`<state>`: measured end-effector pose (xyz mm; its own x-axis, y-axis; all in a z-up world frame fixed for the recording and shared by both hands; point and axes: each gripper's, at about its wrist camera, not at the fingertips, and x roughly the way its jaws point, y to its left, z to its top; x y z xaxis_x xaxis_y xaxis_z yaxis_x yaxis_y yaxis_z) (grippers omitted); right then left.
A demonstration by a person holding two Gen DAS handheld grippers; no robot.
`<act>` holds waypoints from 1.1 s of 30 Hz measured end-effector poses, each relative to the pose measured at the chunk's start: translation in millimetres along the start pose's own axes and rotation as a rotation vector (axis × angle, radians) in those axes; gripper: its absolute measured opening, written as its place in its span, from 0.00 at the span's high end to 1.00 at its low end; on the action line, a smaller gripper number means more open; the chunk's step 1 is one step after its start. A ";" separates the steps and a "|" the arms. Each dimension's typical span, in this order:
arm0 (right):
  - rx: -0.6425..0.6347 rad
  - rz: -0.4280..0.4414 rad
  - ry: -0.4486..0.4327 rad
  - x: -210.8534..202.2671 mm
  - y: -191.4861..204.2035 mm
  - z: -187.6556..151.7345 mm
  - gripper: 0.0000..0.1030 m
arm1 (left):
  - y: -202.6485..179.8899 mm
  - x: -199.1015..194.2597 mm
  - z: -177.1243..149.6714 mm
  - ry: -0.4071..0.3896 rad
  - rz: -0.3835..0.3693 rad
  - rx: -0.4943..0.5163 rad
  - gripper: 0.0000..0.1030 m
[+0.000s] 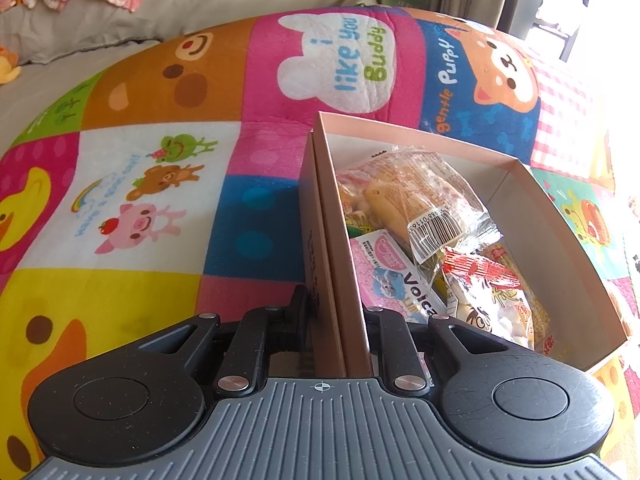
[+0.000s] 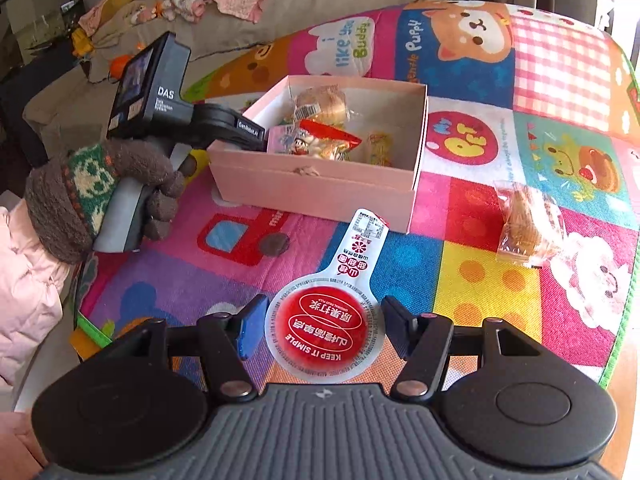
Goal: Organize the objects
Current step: 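Carry the red-lidded cup into the pink box and release it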
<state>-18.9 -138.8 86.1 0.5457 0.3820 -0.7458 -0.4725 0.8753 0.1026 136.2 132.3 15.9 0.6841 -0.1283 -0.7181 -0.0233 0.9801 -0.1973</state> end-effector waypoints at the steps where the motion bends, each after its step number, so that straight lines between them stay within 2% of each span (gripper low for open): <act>1: 0.000 -0.002 -0.012 -3.2 -1.7 3.6 0.40 | -0.3 -0.1 -0.1 0.000 0.000 0.001 0.82; 7: 0.007 -0.035 -0.131 -25.2 -21.4 40.8 0.40 | -0.2 0.8 0.7 0.007 0.004 -0.001 0.82; 12: -0.051 -0.062 -0.236 -39.0 -34.6 98.6 0.40 | 0.0 0.9 0.9 0.009 0.002 -0.002 0.82; 14: -0.082 -0.060 -0.248 -35.5 -37.5 122.6 0.40 | 0.1 1.0 0.7 0.008 0.002 -0.001 0.82; 17: -0.076 -0.023 -0.209 -13.9 -45.0 157.3 0.40 | 0.3 1.1 0.6 0.007 0.000 -0.002 0.82; 21: -0.070 0.004 -0.131 32.5 -46.6 181.8 0.40 | -0.1 1.1 0.6 0.008 0.002 -0.001 0.82; 27: -0.160 -0.010 -0.026 90.5 -32.1 181.4 0.40 | 0.2 1.1 0.6 0.008 0.002 -0.001 0.82; 33: -0.167 -0.001 -0.021 111.0 -28.7 189.3 0.38 | -0.7 1.1 0.2 0.004 0.003 -0.004 0.82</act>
<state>186.2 -65.5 125.0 0.5601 0.3884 -0.7317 -0.5794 0.8150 -0.0109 137.1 131.4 15.4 0.6809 -0.1262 -0.7214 -0.0284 0.9798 -0.1982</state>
